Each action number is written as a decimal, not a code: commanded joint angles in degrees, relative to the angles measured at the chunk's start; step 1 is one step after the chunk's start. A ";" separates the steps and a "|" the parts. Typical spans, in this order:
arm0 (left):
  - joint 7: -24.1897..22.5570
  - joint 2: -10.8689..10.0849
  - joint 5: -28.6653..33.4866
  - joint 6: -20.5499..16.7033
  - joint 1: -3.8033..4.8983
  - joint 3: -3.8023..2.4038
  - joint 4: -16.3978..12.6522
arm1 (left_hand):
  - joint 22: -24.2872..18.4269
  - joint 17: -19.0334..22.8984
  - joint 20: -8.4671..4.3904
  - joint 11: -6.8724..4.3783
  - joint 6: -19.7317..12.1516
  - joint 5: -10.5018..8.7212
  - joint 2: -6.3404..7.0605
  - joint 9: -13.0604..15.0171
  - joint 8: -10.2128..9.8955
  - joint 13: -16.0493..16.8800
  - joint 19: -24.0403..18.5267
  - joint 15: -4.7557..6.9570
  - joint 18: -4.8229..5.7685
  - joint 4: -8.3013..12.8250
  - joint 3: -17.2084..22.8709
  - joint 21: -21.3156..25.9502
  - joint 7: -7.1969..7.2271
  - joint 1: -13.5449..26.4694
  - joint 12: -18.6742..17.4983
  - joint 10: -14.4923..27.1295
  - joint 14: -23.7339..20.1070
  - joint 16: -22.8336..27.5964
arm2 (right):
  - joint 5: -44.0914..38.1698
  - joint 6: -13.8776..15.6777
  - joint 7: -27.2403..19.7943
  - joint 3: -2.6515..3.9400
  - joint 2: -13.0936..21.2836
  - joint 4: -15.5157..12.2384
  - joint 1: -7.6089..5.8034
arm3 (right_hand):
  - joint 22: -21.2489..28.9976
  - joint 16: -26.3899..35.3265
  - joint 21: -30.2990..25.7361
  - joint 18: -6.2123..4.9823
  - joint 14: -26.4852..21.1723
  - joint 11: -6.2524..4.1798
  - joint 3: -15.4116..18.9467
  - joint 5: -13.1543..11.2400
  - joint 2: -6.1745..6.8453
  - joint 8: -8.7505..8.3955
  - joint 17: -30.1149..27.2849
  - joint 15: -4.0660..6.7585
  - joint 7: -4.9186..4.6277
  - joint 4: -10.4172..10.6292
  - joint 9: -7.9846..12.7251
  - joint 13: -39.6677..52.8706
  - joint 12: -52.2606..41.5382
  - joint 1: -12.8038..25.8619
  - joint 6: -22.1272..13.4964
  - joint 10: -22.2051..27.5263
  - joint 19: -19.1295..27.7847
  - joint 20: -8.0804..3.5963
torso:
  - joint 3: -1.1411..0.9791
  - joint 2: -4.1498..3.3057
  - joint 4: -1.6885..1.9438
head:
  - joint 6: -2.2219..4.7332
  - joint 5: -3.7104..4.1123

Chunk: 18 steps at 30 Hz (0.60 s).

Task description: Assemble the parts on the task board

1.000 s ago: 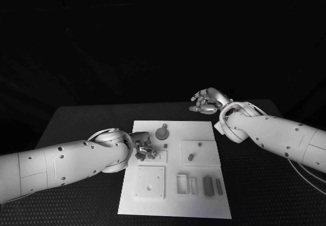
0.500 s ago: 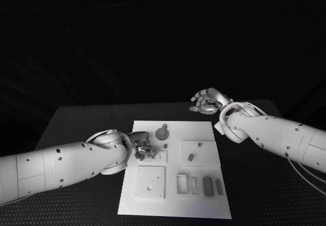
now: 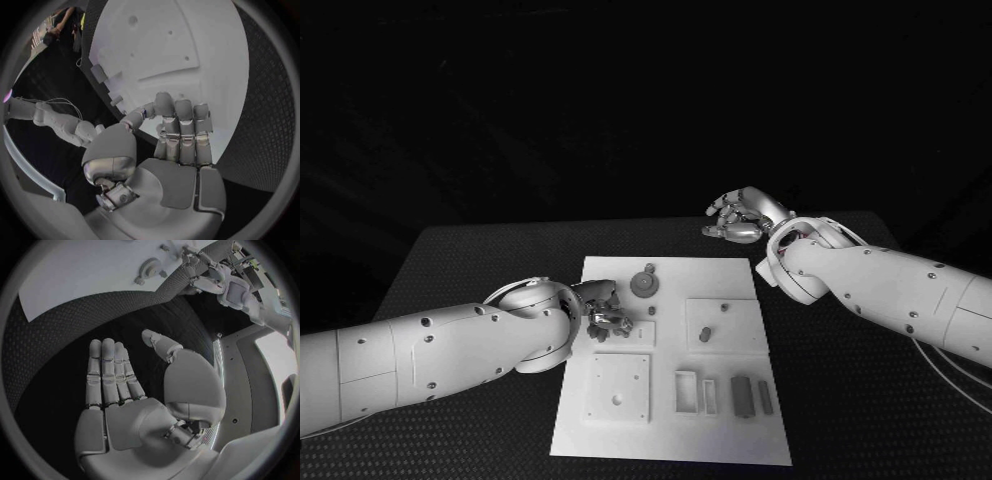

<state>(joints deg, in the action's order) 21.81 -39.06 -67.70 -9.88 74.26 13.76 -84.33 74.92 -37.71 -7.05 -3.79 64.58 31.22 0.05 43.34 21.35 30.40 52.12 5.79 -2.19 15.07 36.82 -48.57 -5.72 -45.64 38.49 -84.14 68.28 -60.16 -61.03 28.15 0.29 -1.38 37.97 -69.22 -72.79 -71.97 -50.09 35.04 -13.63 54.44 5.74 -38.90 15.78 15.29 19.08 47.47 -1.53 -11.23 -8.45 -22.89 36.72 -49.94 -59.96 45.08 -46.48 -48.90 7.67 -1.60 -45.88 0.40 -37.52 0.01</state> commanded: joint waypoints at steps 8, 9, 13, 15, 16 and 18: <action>0.01 0.12 -0.13 -0.45 -0.39 0.00 -0.14 | -0.05 0.16 -4.49 -2.10 6.08 -0.24 -0.09 0.14 -0.06 0.08 0.23 0.44 0.59 -0.20 0.36 0.46 5.67 -0.65 0.31 2.05 -0.06 -0.31 | 0.04 -0.75 -0.22 0.03 0.04 -0.05 0.00 | -0.10 0.02 -0.41 -0.96 -0.52 0.06 0.27 0.43 -0.41 0.33 -0.11 -0.07 -0.24 0.01 0.10 -0.18 -0.36 0.08 -0.15 0.31 -0.10 0.33 | -0.02 -0.01 -0.02 | -0.01 -0.01; 0.02 0.13 -0.18 -0.58 -0.45 0.00 -0.12 | -0.05 0.17 -4.49 -2.10 6.08 -0.25 -0.09 0.14 -0.07 0.08 0.23 0.44 0.59 -0.21 0.36 0.47 5.67 -0.65 0.31 2.05 -0.06 -0.31 | 0.04 -0.75 -0.21 0.03 0.05 -0.05 0.00 | -0.10 0.02 -0.41 -0.96 -0.52 0.06 0.27 0.44 -0.41 0.33 -0.11 -0.07 -0.24 0.01 0.10 -0.19 -0.36 0.08 -0.15 0.31 -0.10 0.33 | -0.02 -0.01 0.01 | -0.04 0.03; -0.03 0.18 -0.39 -1.30 -0.77 0.00 0.00 | -0.05 0.18 -4.50 -2.10 6.08 -0.29 -0.11 0.15 -0.08 0.07 0.25 0.44 0.59 -0.22 0.37 0.48 5.67 -0.66 0.32 2.06 -0.07 -0.31 | 0.04 -0.77 -0.21 0.03 0.05 -0.04 0.00 | -0.13 0.01 -0.44 -0.97 -0.52 0.06 0.28 0.46 -0.43 0.34 -0.13 -0.07 -0.24 0.00 0.11 -0.23 -0.39 0.09 -0.16 0.33 -0.11 0.34 | 0.02 -0.04 0.02 | 0.03 0.06; -0.17 0.24 -1.14 -1.40 -0.94 0.00 0.00 | -0.05 0.19 -4.50 -2.10 6.08 -0.30 -0.11 0.15 -0.09 0.07 0.25 0.44 0.59 -0.23 0.37 0.49 5.67 -0.65 0.32 2.07 -0.07 -0.32 | 0.04 -0.81 -0.20 0.03 0.06 -0.05 0.00 | -0.14 0.01 -0.45 -0.98 -0.53 0.06 0.28 0.48 -0.44 0.34 -0.14 -0.08 -0.24 -0.01 0.11 -0.26 -0.41 0.08 -0.16 0.33 -0.11 0.35 | 0.03 -0.04 0.01 | 0.04 0.07; -0.25 0.30 -1.51 -1.30 -0.96 0.00 0.01 | -0.05 0.20 -4.50 -2.09 6.08 -0.32 -0.12 0.16 -0.10 0.07 0.26 0.45 0.59 -0.25 0.37 0.50 5.67 -0.65 0.32 2.07 -0.07 -0.32 | 0.04 -0.81 -0.16 0.03 0.10 -0.05 0.00 | -0.14 0.01 -0.46 -0.98 -0.53 0.07 0.29 0.48 -0.44 0.34 -0.14 -0.08 -0.24 -0.01 0.11 -0.27 -0.41 0.08 -0.16 0.33 -0.11 0.35 | 0.05 -0.04 0.01 | 0.05 0.07; -0.27 0.28 -1.55 -1.01 -0.97 0.00 -0.05 | -0.05 0.23 -4.50 -2.08 6.07 -0.39 -0.22 0.17 -0.14 0.06 0.30 0.45 0.60 -0.33 0.38 0.53 5.66 -0.63 0.32 2.09 -0.08 -0.33 | 0.04 -0.81 0.10 0.03 0.07 -0.02 0.01 | -0.15 0.01 -0.47 -0.98 -0.53 0.07 0.30 0.49 -0.45 0.35 -0.15 -0.08 -0.25 -0.01 0.11 -0.29 -0.43 0.09 -0.17 0.34 -0.11 0.36 | 0.08 -0.04 0.03 | 0.07 0.13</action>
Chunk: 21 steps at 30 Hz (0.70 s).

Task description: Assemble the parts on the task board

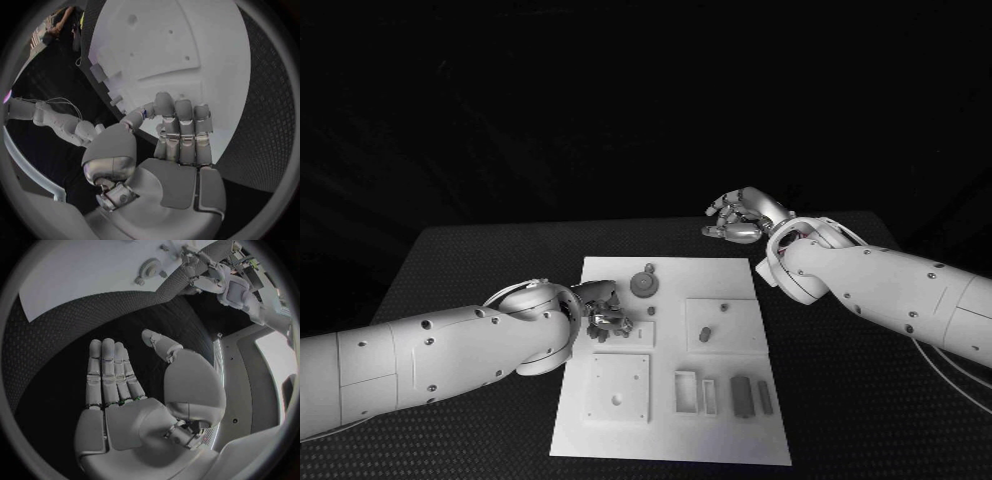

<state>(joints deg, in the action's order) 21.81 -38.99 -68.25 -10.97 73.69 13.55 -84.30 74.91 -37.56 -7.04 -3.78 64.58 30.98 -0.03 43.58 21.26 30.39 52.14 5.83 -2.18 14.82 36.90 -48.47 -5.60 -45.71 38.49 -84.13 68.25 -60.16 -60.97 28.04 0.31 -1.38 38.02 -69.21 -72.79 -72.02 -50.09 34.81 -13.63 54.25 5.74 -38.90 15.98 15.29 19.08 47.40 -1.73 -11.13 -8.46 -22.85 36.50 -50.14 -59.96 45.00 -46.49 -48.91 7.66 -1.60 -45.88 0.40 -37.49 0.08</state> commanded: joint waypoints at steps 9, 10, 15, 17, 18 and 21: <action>-0.59 0.20 -0.94 0.37 -0.41 0.20 -0.23 | -0.04 0.12 -4.51 -2.09 6.07 -0.20 -0.14 -0.05 -0.08 0.06 0.31 0.42 0.59 -0.12 0.29 0.47 5.53 -0.54 0.34 2.11 -0.05 -0.35 | 0.02 -0.85 0.07 0.03 -0.02 -0.01 0.01 | -0.20 0.02 -0.39 -1.00 -0.45 0.10 0.35 0.34 -0.48 0.34 -0.16 0.08 -0.38 -0.05 0.11 -0.29 -0.33 0.12 -0.18 0.47 -0.05 0.41 | 0.04 -0.05 -0.02 | 0.16 0.15; -0.59 0.21 -0.94 0.50 -0.41 0.20 -0.21 | -0.04 0.13 -4.51 -2.09 6.08 -0.20 -0.14 -0.04 -0.09 0.06 0.31 0.42 0.59 -0.13 0.29 0.47 5.52 -0.53 0.34 2.11 -0.05 -0.35 | 0.02 -0.86 0.07 0.03 -0.02 -0.01 0.01 | -0.21 0.02 -0.41 -1.00 -0.46 0.10 0.35 0.34 -0.47 0.34 -0.17 0.08 -0.38 -0.06 0.11 -0.31 -0.34 0.11 -0.19 0.48 -0.04 0.42 | 0.05 -0.06 0.01 | 0.15 0.17; -0.57 0.19 -0.93 0.92 -0.41 0.20 -0.33 | -0.03 0.15 -4.52 -2.09 6.08 -0.21 -0.12 -0.03 -0.10 0.06 0.32 0.43 0.59 -0.13 0.29 0.49 5.53 -0.54 0.35 2.11 -0.05 -0.36 | 0.02 -0.90 0.07 0.03 -0.03 -0.01 0.01 | -0.25 0.02 -0.47 -1.02 -0.50 0.11 0.35 0.34 -0.49 0.34 -0.20 0.07 -0.39 -0.10 0.13 -0.40 -0.39 0.09 -0.21 0.53 -0.02 0.44 | 0.03 -0.02 0.04 | 0.00 0.19; -0.53 0.19 -0.93 0.91 -0.41 0.20 -0.34 | -0.03 0.15 -4.52 -2.09 6.09 -0.21 -0.12 -0.03 -0.10 0.06 0.32 0.43 0.59 -0.12 0.30 0.50 5.53 -0.54 0.35 2.11 -0.05 -0.36 | 0.02 -0.91 0.06 0.03 -0.04 0.00 0.01 | -0.26 0.02 -0.48 -1.02 -0.50 0.11 0.36 0.34 -0.49 0.34 -0.21 0.06 -0.39 -0.11 0.13 -0.42 -0.40 0.08 -0.22 0.54 -0.01 0.44 | 0.02 -0.02 0.04 | 0.00 0.19; -0.52 0.19 -0.93 0.91 -0.41 0.20 -0.32 | -0.03 0.16 -4.52 -2.09 6.09 -0.21 -0.11 -0.02 -0.11 0.06 0.33 0.43 0.59 -0.11 0.30 0.50 5.53 -0.55 0.36 2.11 -0.05 -0.37 | 0.02 -0.92 0.06 0.03 -0.04 0.00 0.02 | -0.27 0.01 -0.49 -1.02 -0.51 0.12 0.36 0.34 -0.49 0.34 -0.21 0.06 -0.39 -0.11 0.13 -0.43 -0.40 0.08 -0.22 0.54 -0.01 0.45 | 0.01 0.00 0.01 | 0.06 0.15; -0.50 0.22 -0.94 0.78 -0.41 0.20 -0.26 | -0.03 0.17 -4.52 -2.09 6.09 -0.21 -0.09 -0.02 -0.11 0.06 0.33 0.43 0.59 -0.10 0.31 0.51 5.53 -0.57 0.36 2.11 -0.05 -0.37 | 0.04 -0.96 0.04 0.03 -0.05 -0.03 0.02 | -0.29 0.01 -0.52 -1.02 -0.52 0.12 0.37 0.34 -0.49 0.35 -0.22 0.05 -0.39 -0.13 0.14 -0.47 -0.43 0.08 -0.23 0.56 -0.01 0.46 | -0.02 0.01 0.00 | 0.09 0.08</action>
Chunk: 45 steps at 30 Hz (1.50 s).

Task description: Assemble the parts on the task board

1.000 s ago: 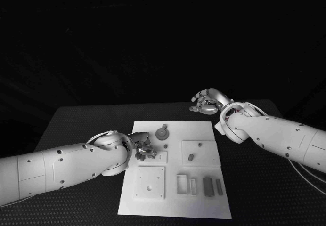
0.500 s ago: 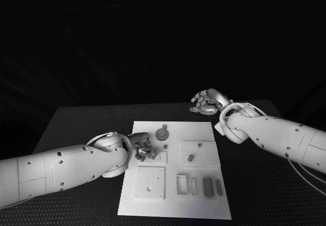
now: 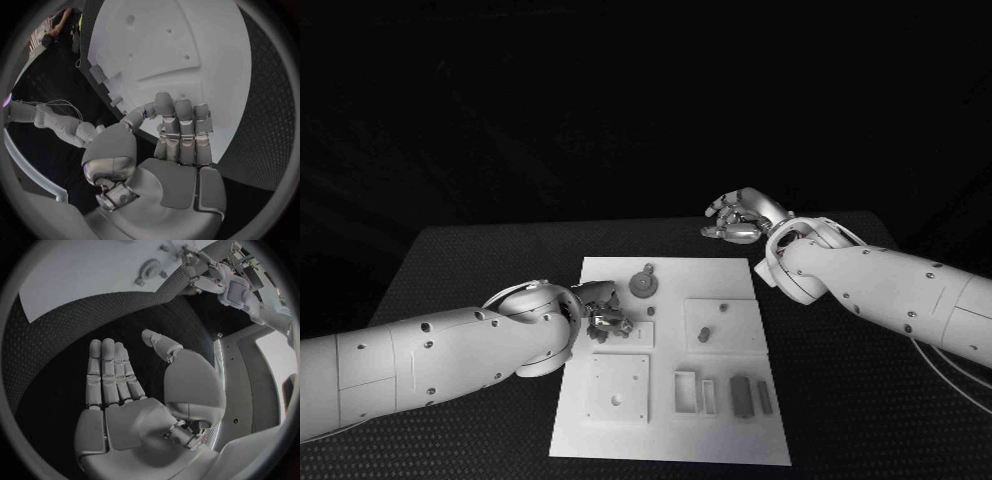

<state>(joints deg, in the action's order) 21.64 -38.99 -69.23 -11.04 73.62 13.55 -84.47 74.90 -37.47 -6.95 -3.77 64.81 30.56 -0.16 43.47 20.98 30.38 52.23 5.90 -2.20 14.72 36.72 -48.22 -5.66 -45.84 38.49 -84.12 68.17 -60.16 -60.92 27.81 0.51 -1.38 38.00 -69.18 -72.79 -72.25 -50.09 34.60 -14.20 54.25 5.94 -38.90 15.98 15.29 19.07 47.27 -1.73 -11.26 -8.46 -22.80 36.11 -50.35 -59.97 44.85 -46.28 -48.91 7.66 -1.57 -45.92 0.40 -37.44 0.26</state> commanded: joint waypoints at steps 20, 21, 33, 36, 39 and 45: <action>-0.41 0.26 -0.80 0.66 -1.41 0.21 0.11 | 0.14 0.52 -4.71 -2.14 6.08 -3.24 0.72 0.41 -0.16 0.02 0.54 0.45 0.65 -0.35 0.52 0.62 5.64 -1.08 0.63 2.16 0.02 -0.65 | 0.02 -0.90 -0.16 0.03 0.06 -0.06 0.02 | -0.18 -0.03 -0.43 -0.47 -0.57 -0.06 0.45 0.40 -0.53 0.38 -0.16 0.02 -0.28 -0.11 0.12 -0.30 -0.36 0.19 -0.12 0.43 -0.01 0.52 | -0.05 0.01 -0.02 | -0.06 0.00; -0.42 0.26 -0.81 0.75 -1.41 0.21 0.10 | 0.14 0.53 -4.71 -2.14 6.08 -3.29 0.73 0.42 -0.17 0.02 0.54 0.45 0.65 -0.36 0.52 0.63 5.64 -1.09 0.63 2.16 0.02 -0.66 | 0.02 -0.90 -0.16 0.03 0.06 -0.06 0.02 | -0.18 -0.03 -0.44 -0.47 -0.57 -0.06 0.45 0.40 -0.53 0.38 -0.16 0.02 -0.28 -0.11 0.12 -0.31 -0.37 0.19 -0.12 0.43 -0.01 0.52 | -0.04 0.01 0.00 | -0.09 0.00; -0.47 0.24 -0.80 1.66 -1.45 0.21 -0.10 | 0.23 0.61 -4.74 -2.20 6.31 -3.90 1.03 0.54 -0.18 0.07 0.63 0.47 0.67 -0.43 0.50 0.72 5.70 -1.27 0.83 2.06 0.10 -0.85 | 0.03 -0.95 -0.19 0.02 -0.01 0.01 0.04 | -0.24 -0.05 -0.50 -0.49 -0.59 -0.05 0.48 0.45 -0.56 0.40 -0.19 0.01 -0.29 -0.11 0.13 -0.42 -0.44 0.21 -0.13 0.46 -0.01 0.55 | -0.05 0.02 -0.02 | -0.28 -0.05; -0.41 0.23 -0.80 1.50 -1.45 0.21 -0.13 | 0.25 0.62 -4.74 -2.22 6.38 -3.98 1.01 0.58 -0.18 0.10 0.67 0.48 0.68 -0.52 0.49 0.73 5.73 -1.27 0.91 2.02 0.14 -0.92 | -0.01 -0.97 -0.19 0.02 0.01 -0.04 0.05 | -0.27 -0.07 -0.53 -0.51 -0.60 -0.05 0.47 0.49 -0.59 0.41 -0.21 0.01 -0.29 -0.12 0.14 -0.46 -0.48 0.19 -0.13 0.47 -0.02 0.55 | -0.04 0.02 -0.02 | -0.33 -0.01; -0.46 0.28 -0.78 1.83 -1.46 0.21 -0.15 | 0.29 0.66 -4.74 -2.22 6.39 -4.21 0.87 0.61 -0.22 0.11 0.70 0.48 0.69 -0.66 0.48 0.77 5.73 -1.26 0.96 2.04 0.13 -0.97 | -0.01 -0.99 -0.19 0.02 0.00 -0.04 0.05 | -0.28 -0.07 -0.54 -0.51 -0.60 -0.05 0.48 0.51 -0.60 0.41 -0.21 0.00 -0.29 -0.13 0.14 -0.49 -0.50 0.19 -0.13 0.48 -0.03 0.56 | -0.03 0.02 -0.02 | -0.35 -0.01; -0.31 0.30 -0.81 2.12 -1.46 0.21 -0.15 | 0.32 0.70 -4.76 -2.22 6.39 -4.35 0.85 0.63 -0.27 0.11 0.69 0.47 0.69 -0.64 0.53 0.81 5.73 -1.36 0.98 2.09 0.10 -1.01 | -0.01 -1.02 -0.19 0.02 0.03 -0.05 0.05 | -0.31 -0.08 -0.57 -0.52 -0.61 -0.05 0.49 0.54 -0.60 0.42 -0.23 0.00 -0.29 -0.14 0.15 -0.54 -0.54 0.20 -0.14 0.49 -0.04 0.57 | -0.03 0.02 0.02 | -0.35 0.02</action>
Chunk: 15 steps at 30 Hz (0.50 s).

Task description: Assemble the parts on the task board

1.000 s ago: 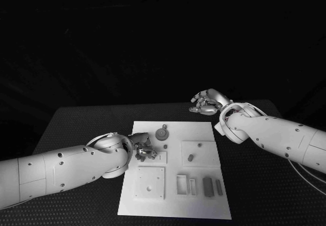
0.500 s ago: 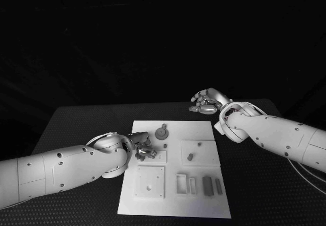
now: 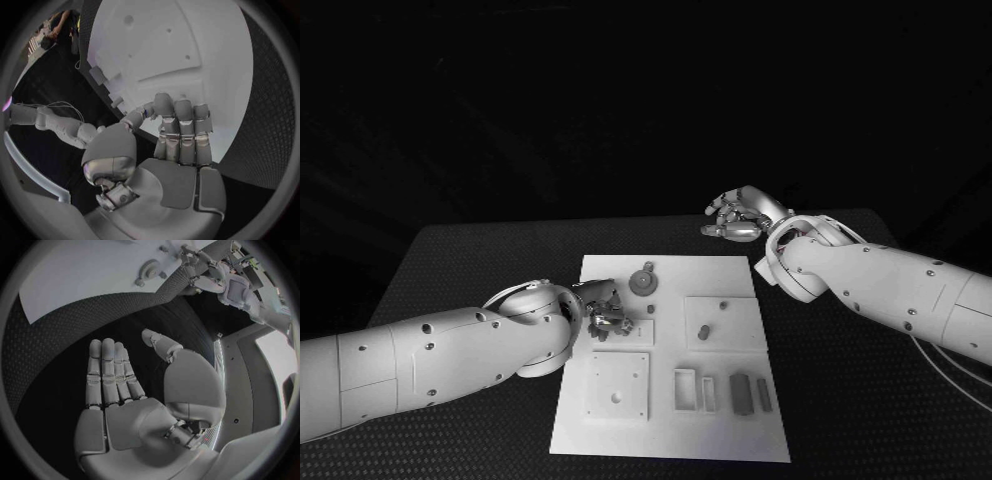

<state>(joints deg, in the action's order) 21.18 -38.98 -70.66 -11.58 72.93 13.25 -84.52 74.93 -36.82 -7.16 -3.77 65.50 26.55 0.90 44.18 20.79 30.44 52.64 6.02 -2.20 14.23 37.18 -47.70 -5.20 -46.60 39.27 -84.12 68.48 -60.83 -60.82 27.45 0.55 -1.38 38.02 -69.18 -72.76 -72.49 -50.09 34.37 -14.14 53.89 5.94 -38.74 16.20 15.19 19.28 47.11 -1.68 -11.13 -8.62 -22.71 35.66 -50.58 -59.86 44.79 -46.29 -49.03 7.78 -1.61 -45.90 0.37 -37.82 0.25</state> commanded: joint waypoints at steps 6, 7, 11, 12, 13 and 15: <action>0.34 0.25 0.36 2.78 -0.76 0.51 0.05 | 0.30 0.08 -4.56 -2.23 5.69 -0.38 -0.25 -0.06 -0.09 0.05 0.27 0.34 0.68 -0.12 0.10 0.31 5.27 -0.69 0.22 2.10 -0.22 -0.36 | -0.10 -0.66 -0.25 0.02 0.02 -0.12 0.02 | -0.08 -0.09 -0.36 -0.59 -0.25 -0.05 0.34 0.33 -0.51 0.22 -0.08 -0.05 -0.42 0.02 0.06 -0.12 -0.33 0.10 -0.08 0.51 0.08 0.46 | 0.01 0.02 0.03 | 0.13 -0.05; 0.38 0.25 0.25 2.88 -0.76 0.51 0.05 | 0.30 0.08 -4.56 -2.23 5.69 -0.38 -0.25 -0.06 -0.09 0.05 0.27 0.34 0.68 -0.12 0.10 0.31 5.27 -0.69 0.22 2.10 -0.22 -0.36 | -0.10 -0.69 -0.25 0.02 0.03 -0.13 0.02 | -0.08 -0.09 -0.36 -0.59 -0.25 -0.05 0.34 0.33 -0.51 0.22 -0.08 -0.05 -0.42 0.02 0.06 -0.12 -0.33 0.10 -0.08 0.51 0.08 0.46 | 0.03 0.02 0.03 | 0.12 -0.03; 0.60 0.25 -0.12 3.14 -0.76 0.51 0.05 | 0.31 0.08 -4.56 -2.23 5.69 -0.39 -0.25 -0.06 -0.10 0.05 0.27 0.34 0.68 -0.12 0.11 0.31 5.27 -0.70 0.22 2.11 -0.22 -0.37 | -0.10 -0.67 -0.25 0.02 0.06 -0.22 0.02 | -0.09 -0.09 -0.37 -0.59 -0.26 -0.04 0.35 0.33 -0.51 0.22 -0.08 -0.05 -0.42 0.03 0.06 -0.13 -0.34 0.12 -0.08 0.51 0.07 0.46 | 0.04 0.00 0.04 | 0.09 -0.08; 0.70 0.25 -0.47 3.26 -0.76 0.51 0.03 | 0.32 0.09 -4.57 -2.24 5.68 -0.45 -0.29 -0.05 -0.12 0.04 0.27 0.34 0.68 -0.08 0.15 0.32 5.28 -0.78 0.22 2.13 -0.23 -0.38 | -0.10 -0.67 -0.24 0.02 0.07 -0.24 0.02 | -0.09 -0.09 -0.37 -0.59 -0.26 -0.04 0.35 0.33 -0.51 0.22 -0.09 -0.05 -0.42 0.03 0.06 -0.14 -0.35 0.12 -0.08 0.51 0.07 0.46 | 0.04 -0.01 0.05 | 0.11 -0.08; 0.73 0.25 -0.61 3.32 -0.76 0.51 0.01 | 0.34 0.10 -4.57 -2.24 5.67 -0.54 -0.35 -0.05 -0.14 0.04 0.27 0.33 0.68 -0.06 0.18 0.33 5.27 -0.85 0.22 2.15 -0.24 -0.39 | -0.10 -0.67 -0.24 0.02 0.07 -0.25 0.02 | -0.10 -0.10 -0.38 -0.59 -0.26 -0.04 0.36 0.33 -0.51 0.22 -0.09 -0.05 -0.42 0.04 0.06 -0.15 -0.35 0.13 -0.08 0.51 0.07 0.47 | 0.05 -0.01 0.05 | 0.14 -0.07; 0.87 0.25 -0.72 3.46 -0.76 0.51 0.00 | 0.37 0.14 -4.56 -2.23 5.65 -0.74 -0.45 -0.03 -0.18 0.02 0.26 0.31 0.68 -0.02 0.21 0.35 5.26 -0.95 0.22 2.19 -0.26 -0.42 | -0.10 -0.69 -0.24 0.02 0.07 -0.28 0.02 | -0.10 -0.10 -0.38 -0.59 -0.26 -0.04 0.36 0.34 -0.51 0.22 -0.09 -0.05 -0.42 0.04 0.06 -0.16 -0.36 0.13 -0.09 0.51 0.07 0.47 | 0.04 -0.01 0.05 | 0.11 -0.06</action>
<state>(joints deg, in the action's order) 21.20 -38.93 -71.12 -11.36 72.91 13.23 -84.49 74.92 -36.73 -7.16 -3.77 65.43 25.92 0.58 44.14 20.57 30.42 52.64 6.02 -2.20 14.12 37.06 -47.70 -5.12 -46.92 39.27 -84.12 68.48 -61.05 -60.81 27.39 0.55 -1.38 38.07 -69.33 -72.76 -72.53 -50.09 34.37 -14.13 53.89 5.94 -38.74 16.20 15.06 19.28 47.11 -1.68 -11.12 -8.62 -22.71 35.55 -50.58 -59.74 44.80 -46.28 -49.11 7.86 -1.57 -45.87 0.40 -37.69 0.17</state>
